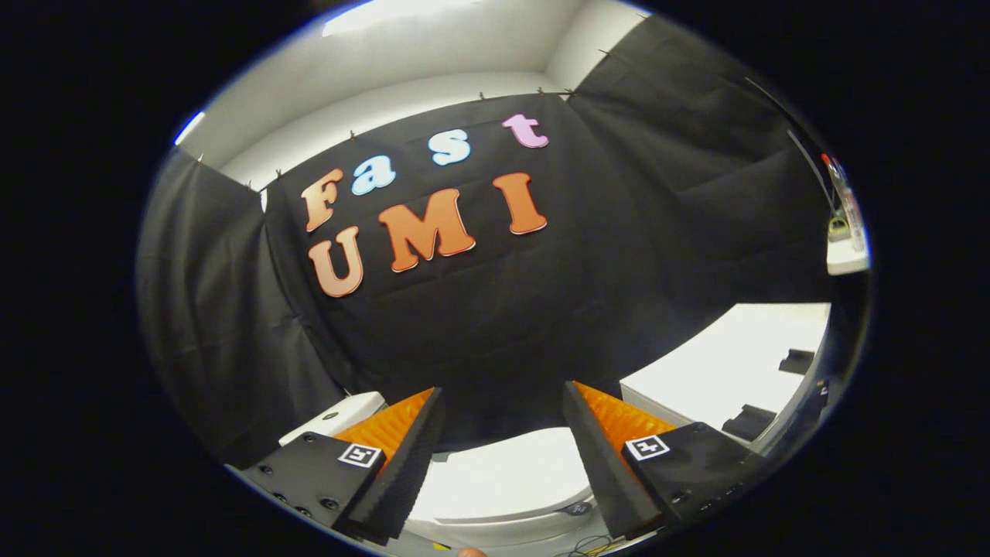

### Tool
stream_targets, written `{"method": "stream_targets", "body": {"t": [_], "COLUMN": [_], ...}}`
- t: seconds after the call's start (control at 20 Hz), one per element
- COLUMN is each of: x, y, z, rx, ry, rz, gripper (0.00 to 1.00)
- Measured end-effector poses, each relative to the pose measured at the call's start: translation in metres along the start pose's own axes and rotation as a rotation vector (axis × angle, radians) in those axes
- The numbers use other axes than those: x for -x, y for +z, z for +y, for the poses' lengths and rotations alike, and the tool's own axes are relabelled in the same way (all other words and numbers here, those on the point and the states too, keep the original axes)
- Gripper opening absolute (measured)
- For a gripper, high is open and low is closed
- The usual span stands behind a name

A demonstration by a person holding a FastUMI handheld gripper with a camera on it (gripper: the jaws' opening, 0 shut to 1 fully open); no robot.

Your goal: Open the toilet lid.

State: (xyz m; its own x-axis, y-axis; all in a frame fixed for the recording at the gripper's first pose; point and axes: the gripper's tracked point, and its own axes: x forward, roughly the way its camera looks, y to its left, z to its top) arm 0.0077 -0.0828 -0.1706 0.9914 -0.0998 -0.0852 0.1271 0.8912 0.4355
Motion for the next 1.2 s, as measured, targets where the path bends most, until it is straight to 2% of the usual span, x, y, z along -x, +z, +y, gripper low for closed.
{"method": "stream_targets", "body": {"t": [0.25,0.45,0.7,0.8,1.0,1.2], "x": [0.001,0.005,0.015,0.014,0.01,0.006], "y": [-0.06,-0.119,-0.189,-0.22,-0.26,-0.323], "z": [-0.042,-0.075,-0.12,-0.142,-0.165,-0.175], "rx": [-0.185,-0.406,-0.614,-0.651,-0.768,-0.877], "ry": [-0.063,-0.115,-0.195,-0.246,-0.293,-0.315], "rz": [0.021,0.049,0.092,0.112,0.143,0.279], "gripper": [0.98,0.99,0.99,0.99,0.99,0.97]}}
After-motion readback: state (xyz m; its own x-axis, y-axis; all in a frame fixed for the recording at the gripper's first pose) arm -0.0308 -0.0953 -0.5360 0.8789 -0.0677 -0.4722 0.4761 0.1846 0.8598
